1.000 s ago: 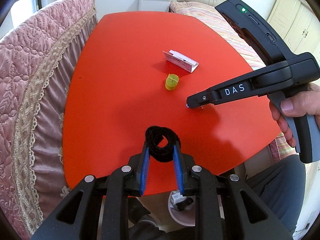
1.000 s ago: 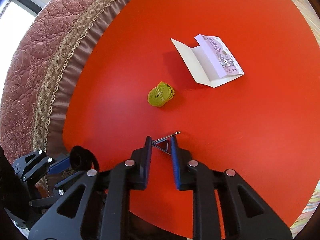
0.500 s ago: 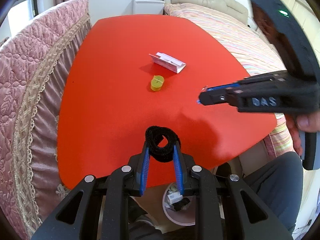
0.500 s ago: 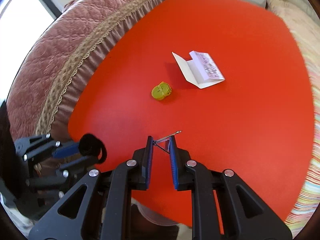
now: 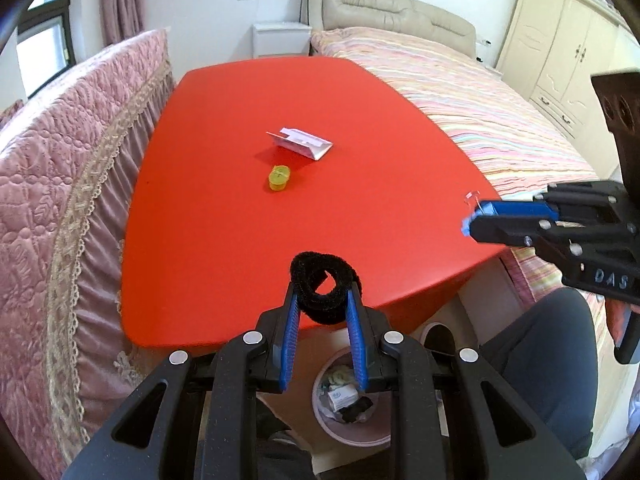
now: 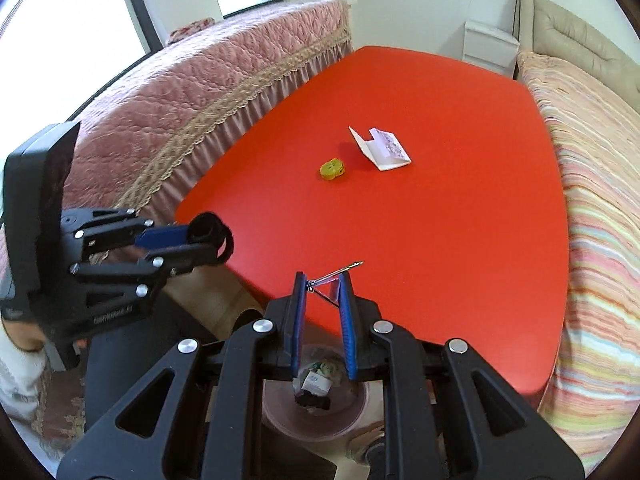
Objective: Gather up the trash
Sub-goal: 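Carry hair tie and clip over the wastebasket and open both tools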
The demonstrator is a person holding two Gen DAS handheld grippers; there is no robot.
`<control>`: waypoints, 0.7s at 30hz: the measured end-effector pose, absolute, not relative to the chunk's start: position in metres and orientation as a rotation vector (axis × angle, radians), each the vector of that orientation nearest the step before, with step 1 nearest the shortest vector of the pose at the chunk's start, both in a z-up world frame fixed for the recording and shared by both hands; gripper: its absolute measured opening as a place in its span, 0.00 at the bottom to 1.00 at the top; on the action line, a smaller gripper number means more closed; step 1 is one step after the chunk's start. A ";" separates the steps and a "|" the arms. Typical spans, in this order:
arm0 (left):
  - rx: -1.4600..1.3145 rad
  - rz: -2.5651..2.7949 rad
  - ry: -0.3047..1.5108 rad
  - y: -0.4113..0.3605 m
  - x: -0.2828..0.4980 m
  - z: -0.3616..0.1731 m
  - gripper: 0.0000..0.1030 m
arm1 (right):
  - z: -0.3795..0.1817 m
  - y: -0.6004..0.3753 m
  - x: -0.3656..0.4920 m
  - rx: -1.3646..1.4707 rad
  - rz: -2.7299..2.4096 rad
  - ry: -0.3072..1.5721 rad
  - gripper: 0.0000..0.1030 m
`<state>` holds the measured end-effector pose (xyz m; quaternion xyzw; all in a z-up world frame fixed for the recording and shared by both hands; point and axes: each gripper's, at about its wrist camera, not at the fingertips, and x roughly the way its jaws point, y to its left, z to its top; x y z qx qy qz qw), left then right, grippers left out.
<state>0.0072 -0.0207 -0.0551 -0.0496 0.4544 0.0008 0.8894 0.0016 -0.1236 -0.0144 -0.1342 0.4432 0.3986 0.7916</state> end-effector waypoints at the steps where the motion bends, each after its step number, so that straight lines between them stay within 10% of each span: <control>1: -0.103 -0.004 0.941 -0.024 0.003 -0.054 0.22 | -0.016 -0.128 -0.004 -0.290 0.855 0.952 0.15; 19: -0.116 -0.076 0.962 -0.054 -0.046 -0.064 0.22 | -0.062 -0.165 -0.062 -0.283 0.915 1.064 0.16; 21: -0.111 -0.084 0.962 -0.056 -0.047 -0.063 0.22 | -0.065 -0.164 -0.062 -0.278 0.919 1.078 0.32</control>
